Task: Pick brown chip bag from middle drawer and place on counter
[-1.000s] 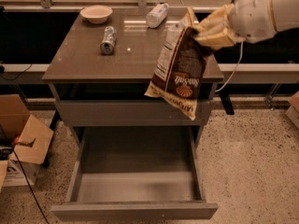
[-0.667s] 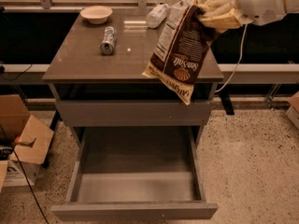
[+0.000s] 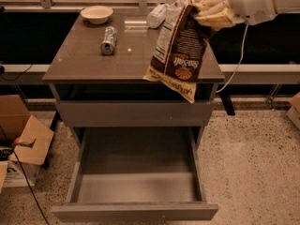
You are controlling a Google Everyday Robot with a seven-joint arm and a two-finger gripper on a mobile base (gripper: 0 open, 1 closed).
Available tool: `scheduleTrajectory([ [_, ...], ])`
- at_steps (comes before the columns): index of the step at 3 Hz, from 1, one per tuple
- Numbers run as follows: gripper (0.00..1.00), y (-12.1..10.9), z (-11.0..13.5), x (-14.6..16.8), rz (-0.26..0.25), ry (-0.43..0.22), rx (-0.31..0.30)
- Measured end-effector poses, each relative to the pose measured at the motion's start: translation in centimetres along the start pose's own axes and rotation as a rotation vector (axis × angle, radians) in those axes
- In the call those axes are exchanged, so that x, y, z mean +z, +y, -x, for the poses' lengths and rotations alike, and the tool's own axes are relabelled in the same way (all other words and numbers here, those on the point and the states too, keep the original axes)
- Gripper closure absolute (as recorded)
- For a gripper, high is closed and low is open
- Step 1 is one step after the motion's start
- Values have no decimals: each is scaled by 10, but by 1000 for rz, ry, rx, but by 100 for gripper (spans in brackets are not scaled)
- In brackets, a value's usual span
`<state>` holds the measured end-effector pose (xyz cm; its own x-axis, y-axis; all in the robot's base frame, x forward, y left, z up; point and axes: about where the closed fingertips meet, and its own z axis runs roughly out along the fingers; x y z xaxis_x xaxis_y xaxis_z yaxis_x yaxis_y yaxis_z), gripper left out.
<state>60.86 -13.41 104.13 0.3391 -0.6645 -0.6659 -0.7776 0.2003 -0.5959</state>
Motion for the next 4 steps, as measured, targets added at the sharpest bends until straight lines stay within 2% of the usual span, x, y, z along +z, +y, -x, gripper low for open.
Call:
scheduleTrajectory([
  [1,100,-24,1,31,-48,-18,-8],
  [2,100,-57,-13,78,-80,-18,15],
  [3,100,-73,-27,109,-80,0,39],
  [4,81,-72,-26,113,-77,-4,38],
])
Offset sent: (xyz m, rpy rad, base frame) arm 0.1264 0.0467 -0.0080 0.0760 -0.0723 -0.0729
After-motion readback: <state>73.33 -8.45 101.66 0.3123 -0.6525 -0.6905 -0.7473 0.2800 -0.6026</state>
